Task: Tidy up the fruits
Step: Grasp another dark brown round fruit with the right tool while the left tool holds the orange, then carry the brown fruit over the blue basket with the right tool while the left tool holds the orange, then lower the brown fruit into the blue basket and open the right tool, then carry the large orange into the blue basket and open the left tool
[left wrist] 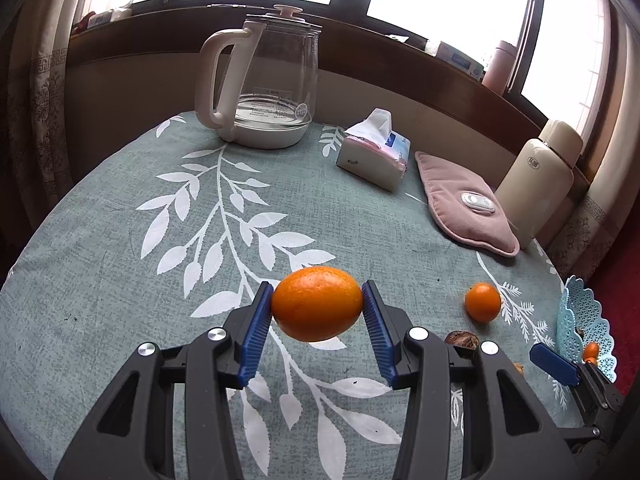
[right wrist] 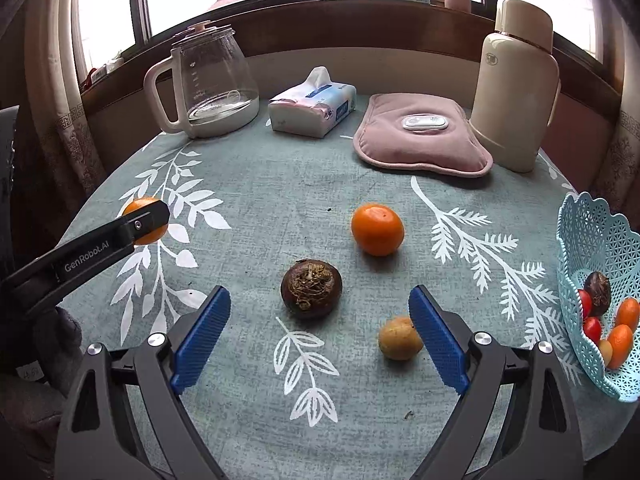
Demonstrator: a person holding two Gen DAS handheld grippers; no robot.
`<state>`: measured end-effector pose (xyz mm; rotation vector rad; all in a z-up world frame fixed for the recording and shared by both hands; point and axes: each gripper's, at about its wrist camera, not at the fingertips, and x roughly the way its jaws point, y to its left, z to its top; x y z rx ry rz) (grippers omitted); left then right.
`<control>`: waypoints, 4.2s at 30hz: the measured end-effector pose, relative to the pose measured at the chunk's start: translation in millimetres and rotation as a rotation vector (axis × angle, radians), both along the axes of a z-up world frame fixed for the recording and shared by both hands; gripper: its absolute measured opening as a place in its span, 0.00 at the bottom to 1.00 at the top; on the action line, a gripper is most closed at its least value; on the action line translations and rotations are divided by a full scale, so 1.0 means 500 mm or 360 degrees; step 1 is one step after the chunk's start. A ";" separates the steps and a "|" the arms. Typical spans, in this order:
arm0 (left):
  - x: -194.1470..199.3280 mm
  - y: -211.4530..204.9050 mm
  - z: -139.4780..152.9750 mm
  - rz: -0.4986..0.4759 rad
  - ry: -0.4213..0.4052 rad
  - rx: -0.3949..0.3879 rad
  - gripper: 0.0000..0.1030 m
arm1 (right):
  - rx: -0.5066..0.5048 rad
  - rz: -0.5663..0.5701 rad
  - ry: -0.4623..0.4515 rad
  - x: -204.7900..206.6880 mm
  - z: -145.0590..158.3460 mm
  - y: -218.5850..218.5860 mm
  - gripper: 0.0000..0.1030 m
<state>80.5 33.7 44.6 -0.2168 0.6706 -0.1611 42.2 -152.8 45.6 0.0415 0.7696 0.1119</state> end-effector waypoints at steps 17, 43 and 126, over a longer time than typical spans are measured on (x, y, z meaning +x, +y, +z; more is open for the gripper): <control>-0.002 0.009 -0.002 0.0019 0.0015 -0.0033 0.45 | -0.0126 0.0075 0.0127 0.073 -0.050 0.038 0.52; -0.012 0.003 0.007 -0.0009 -0.0005 -0.0048 0.45 | -0.0067 -0.0015 -0.0007 0.024 0.022 0.008 0.41; -0.069 -0.131 0.016 -0.0437 0.0018 -0.0031 0.45 | 0.0366 -0.1015 -0.0142 -0.248 0.059 -0.481 0.51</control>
